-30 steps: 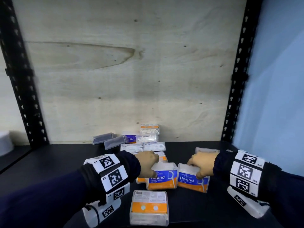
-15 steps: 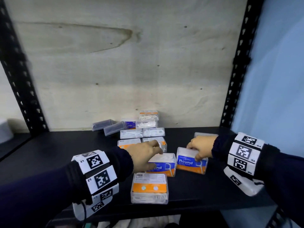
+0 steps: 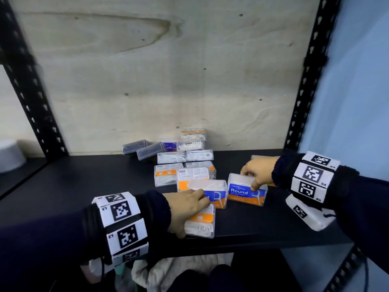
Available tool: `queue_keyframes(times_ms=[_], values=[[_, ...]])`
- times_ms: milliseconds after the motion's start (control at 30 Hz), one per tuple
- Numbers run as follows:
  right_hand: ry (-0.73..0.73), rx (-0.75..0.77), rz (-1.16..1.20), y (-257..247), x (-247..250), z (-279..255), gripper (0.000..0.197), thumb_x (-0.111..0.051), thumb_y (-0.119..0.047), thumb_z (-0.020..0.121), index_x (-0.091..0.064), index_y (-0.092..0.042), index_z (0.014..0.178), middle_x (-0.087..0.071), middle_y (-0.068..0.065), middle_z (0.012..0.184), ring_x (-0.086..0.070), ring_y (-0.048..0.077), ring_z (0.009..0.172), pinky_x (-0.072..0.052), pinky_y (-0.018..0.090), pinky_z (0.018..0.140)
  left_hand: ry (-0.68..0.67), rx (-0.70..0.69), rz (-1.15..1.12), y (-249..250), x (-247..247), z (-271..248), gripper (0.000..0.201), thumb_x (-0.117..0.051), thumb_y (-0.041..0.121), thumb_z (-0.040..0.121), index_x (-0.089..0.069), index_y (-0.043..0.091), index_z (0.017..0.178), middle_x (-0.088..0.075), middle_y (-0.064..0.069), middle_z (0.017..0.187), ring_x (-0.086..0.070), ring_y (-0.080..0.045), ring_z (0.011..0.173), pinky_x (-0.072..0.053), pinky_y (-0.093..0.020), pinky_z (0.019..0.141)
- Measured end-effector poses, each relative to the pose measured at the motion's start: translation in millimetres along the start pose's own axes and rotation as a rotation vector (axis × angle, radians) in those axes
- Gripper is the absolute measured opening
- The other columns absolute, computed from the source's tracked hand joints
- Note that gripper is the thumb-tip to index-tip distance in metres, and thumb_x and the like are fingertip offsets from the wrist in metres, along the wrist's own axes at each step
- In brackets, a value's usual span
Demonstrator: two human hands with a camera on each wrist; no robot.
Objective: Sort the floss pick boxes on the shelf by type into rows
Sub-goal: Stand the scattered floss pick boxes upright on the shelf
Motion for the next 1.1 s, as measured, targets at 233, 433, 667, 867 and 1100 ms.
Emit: queue_keyframes(times_ms=[233, 433, 667, 867, 1100], values=[[0.001, 0.032, 0.051, -6.0, -0.3, -0.3, 0.043, -0.064, -0.029, 0.085, -0.061, -0.007, 0.121, -0.070, 0.007, 0.108, -0.052, 0.011, 0.080, -0.036, 0.014, 0.058, 0.062, 0.052, -0.255, -12.8, 14.0, -6.6, 0.065, -0.067, 0.032, 0.077, -0.042, 0.009, 0.132, -0.047, -0.006, 0.130, -0.053, -0.025, 0.113, -0.047, -0.031, 0.094], [-0.009, 0.059, 0.120, -4.8, -2.6, 8.2, 0.042, -0.065, -0.032, 0.083, -0.063, -0.009, 0.118, -0.049, -0.014, 0.065, -0.044, -0.003, 0.058, -0.037, 0.013, 0.057, 0.068, 0.071, -0.229, -29.6, 17.0, -2.2, 0.060, -0.056, 0.030, 0.088, -0.036, 0.010, 0.141, -0.046, -0.009, 0.136, -0.049, -0.025, 0.120, -0.044, -0.034, 0.101], [0.036, 0.054, 0.074, -2.4, 28.3, 11.4, 0.058, -0.061, -0.042, 0.085, -0.055, 0.000, 0.124, -0.069, 0.015, 0.105, -0.061, 0.026, 0.094, -0.045, 0.026, 0.072, 0.140, 0.033, -0.248, -44.6, 28.5, -3.6, 0.052, -0.049, 0.040, 0.092, -0.043, 0.014, 0.138, -0.050, -0.005, 0.135, -0.053, -0.020, 0.117, -0.042, -0.026, 0.095], [0.228, 0.101, -0.029, -15.3, 91.6, 35.9, 0.053, -0.063, -0.033, 0.085, -0.052, -0.009, 0.131, -0.064, 0.008, 0.121, -0.058, 0.023, 0.111, -0.044, 0.025, 0.089, 0.293, 0.185, -0.177, -110.0, 54.0, -1.9, 0.036, -0.051, 0.032, 0.093, -0.058, 0.013, 0.123, -0.060, -0.004, 0.125, -0.058, -0.018, 0.111, -0.039, -0.020, 0.082], [0.202, 0.114, -0.126, -39.0, 114.0, 99.4, 0.067, -0.064, -0.033, 0.085, -0.037, -0.010, 0.142, -0.045, 0.011, 0.142, -0.044, 0.027, 0.129, -0.038, 0.032, 0.103, 0.122, 0.538, -0.089, -203.0, 31.7, 17.8, 0.042, -0.055, 0.023, 0.088, -0.050, 0.005, 0.126, -0.050, -0.013, 0.132, -0.053, -0.030, 0.119, -0.045, -0.035, 0.094]])
Point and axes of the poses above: each hand's wrist, its own z-axis towards the middle knuckle, its own x-axis out of the back of the hand, y = z × x, the point moved 6 cm from there along z, towards the middle knuckle
